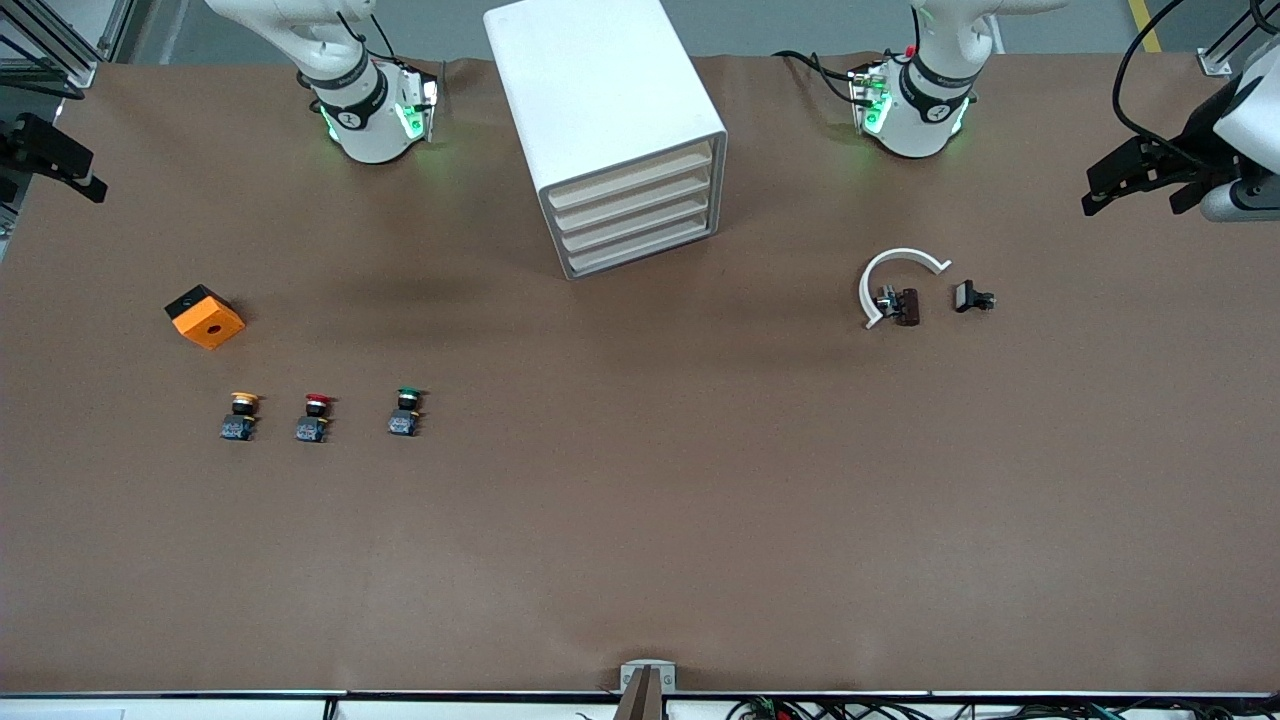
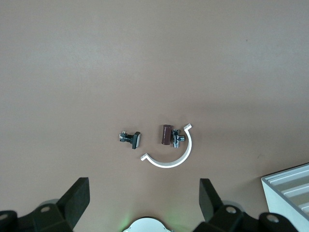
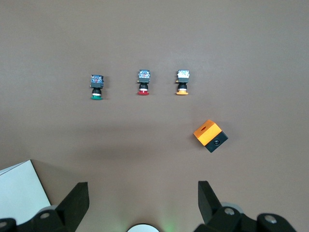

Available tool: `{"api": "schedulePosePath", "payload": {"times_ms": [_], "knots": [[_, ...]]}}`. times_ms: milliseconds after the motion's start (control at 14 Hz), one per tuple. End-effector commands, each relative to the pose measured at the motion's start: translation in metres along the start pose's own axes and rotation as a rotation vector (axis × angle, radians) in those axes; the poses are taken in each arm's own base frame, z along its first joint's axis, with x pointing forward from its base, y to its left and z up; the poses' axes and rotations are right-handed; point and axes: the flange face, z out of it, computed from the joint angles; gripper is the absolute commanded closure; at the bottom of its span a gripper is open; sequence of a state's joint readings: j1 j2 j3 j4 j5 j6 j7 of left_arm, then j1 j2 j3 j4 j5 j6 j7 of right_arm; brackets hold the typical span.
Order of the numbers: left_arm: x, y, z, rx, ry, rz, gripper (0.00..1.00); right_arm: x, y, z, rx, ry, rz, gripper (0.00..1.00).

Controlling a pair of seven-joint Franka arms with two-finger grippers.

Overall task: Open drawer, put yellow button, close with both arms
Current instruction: 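Move the left gripper from rest toward the white drawer cabinet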

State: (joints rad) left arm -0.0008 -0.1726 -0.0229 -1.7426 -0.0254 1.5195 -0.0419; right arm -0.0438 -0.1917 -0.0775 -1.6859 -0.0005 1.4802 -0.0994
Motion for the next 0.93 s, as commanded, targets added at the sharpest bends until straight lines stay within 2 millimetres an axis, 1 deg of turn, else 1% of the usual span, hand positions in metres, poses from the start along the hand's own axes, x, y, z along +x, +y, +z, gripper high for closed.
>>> {"api": "schedulePosePath", "payload": {"times_ms": [0, 356, 499, 641, 855], "knots": [[0.001, 0.002, -0.004, -0.005, -0.008, -0.009, 0.00, -0.007, -0.003, -0.004, 0.008, 0.010, -0.012, 0.00], [0.002, 0.005, -0.003, -0.001, -0.010, -0.003, 0.00, -0.006, -0.005, -0.004, 0.009, 0.010, -0.015, 0.00], [0.003, 0.002, 0.000, -0.003, -0.017, -0.009, 0.00, -0.007, -0.005, -0.004, 0.010, 0.009, -0.015, 0.00], [0.006, 0.001, 0.008, 0.000, -0.055, -0.008, 0.00, -0.007, -0.005, -0.003, 0.010, 0.006, -0.017, 0.00], [0.013, 0.003, 0.030, 0.004, -0.120, -0.010, 0.00, -0.007, -0.005, -0.003, 0.008, 0.005, -0.017, 0.00]]}}
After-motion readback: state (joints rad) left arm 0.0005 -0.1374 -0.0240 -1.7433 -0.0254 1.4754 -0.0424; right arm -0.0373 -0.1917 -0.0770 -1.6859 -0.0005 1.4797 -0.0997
